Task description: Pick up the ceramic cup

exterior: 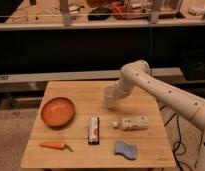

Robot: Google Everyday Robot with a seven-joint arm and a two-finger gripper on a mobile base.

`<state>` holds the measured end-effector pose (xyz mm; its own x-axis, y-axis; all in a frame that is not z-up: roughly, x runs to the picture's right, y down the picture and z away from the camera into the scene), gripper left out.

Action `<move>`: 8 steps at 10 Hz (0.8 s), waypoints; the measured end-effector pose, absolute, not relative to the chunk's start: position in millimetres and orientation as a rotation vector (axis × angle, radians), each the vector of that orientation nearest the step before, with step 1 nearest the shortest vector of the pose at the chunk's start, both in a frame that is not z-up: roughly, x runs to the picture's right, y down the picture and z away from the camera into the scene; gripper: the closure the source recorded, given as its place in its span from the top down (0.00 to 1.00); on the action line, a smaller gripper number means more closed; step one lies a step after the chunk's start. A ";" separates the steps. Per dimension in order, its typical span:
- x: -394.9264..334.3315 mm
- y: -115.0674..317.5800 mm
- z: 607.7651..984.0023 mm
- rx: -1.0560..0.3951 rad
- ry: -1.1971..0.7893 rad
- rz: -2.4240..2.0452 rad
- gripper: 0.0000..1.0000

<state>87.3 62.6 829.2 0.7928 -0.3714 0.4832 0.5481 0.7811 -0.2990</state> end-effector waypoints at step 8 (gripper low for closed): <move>92.1 37.5 805.9 -0.411 -0.455 -0.525 0.00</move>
